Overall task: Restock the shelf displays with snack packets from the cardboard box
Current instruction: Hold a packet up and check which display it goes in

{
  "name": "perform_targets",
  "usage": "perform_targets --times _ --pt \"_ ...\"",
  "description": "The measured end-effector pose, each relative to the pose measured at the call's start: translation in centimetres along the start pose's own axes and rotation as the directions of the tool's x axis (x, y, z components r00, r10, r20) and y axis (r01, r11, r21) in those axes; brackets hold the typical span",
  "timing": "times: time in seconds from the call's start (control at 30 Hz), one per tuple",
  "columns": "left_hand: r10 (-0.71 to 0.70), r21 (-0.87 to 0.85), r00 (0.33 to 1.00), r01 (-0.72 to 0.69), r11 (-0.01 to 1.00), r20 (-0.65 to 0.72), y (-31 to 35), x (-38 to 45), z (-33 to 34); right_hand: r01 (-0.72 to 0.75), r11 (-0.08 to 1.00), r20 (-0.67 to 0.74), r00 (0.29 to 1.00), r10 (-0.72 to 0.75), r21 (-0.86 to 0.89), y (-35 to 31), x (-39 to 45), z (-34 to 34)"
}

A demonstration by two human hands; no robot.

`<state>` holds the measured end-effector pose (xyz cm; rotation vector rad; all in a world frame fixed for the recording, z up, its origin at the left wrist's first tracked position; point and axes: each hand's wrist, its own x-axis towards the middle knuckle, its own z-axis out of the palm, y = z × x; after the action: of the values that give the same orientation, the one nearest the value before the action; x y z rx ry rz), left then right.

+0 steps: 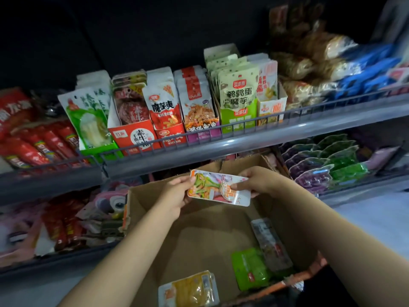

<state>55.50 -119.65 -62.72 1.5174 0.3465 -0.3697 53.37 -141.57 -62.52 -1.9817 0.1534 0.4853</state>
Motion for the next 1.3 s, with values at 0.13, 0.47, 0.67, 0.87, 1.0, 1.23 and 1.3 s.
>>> perform_targets --times 0.13,0.47,0.67,0.87,1.0,1.23,1.3 --pt "-0.021 -0.157 1.000 0.024 0.987 0.019 2.2 -1.3 0.5 0.014 0.947 -0.080 0.997 0.012 0.321 -1.6 -1.2 -1.2" --pt "0.234 0.286 0.968 -0.251 0.925 0.092 5.9 -3.4 2.4 0.399 0.794 -0.492 0.858 -0.147 0.459 -5.6 -3.4 -2.2" --pt "0.350 0.492 0.881 -0.469 0.734 0.318 10.2 -3.5 4.9 0.456 0.859 -0.522 0.804 -0.284 0.234 -7.0 -3.6 -3.0" --pt "0.308 0.456 0.862 -0.480 0.749 0.402 12.7 -2.7 7.6 0.479 0.828 -0.570 0.782 -0.253 0.291 -7.2 -3.4 -4.4" --pt "0.346 0.319 0.877 -0.451 0.834 0.334 13.3 -1.9 9.1 0.505 0.798 -0.576 0.777 -0.254 0.330 -7.0 -3.3 -5.9" --pt "0.391 0.173 0.891 -0.433 0.885 0.231 15.2 -1.4 12.9 0.525 0.817 -0.672 0.697 -0.251 0.239 -6.2 -2.6 -8.3" --pt "0.418 0.168 0.880 -0.458 0.873 0.227 16.1 -1.3 13.8 0.510 0.835 -0.696 0.677 -0.240 0.207 -6.0 -2.3 -9.0"
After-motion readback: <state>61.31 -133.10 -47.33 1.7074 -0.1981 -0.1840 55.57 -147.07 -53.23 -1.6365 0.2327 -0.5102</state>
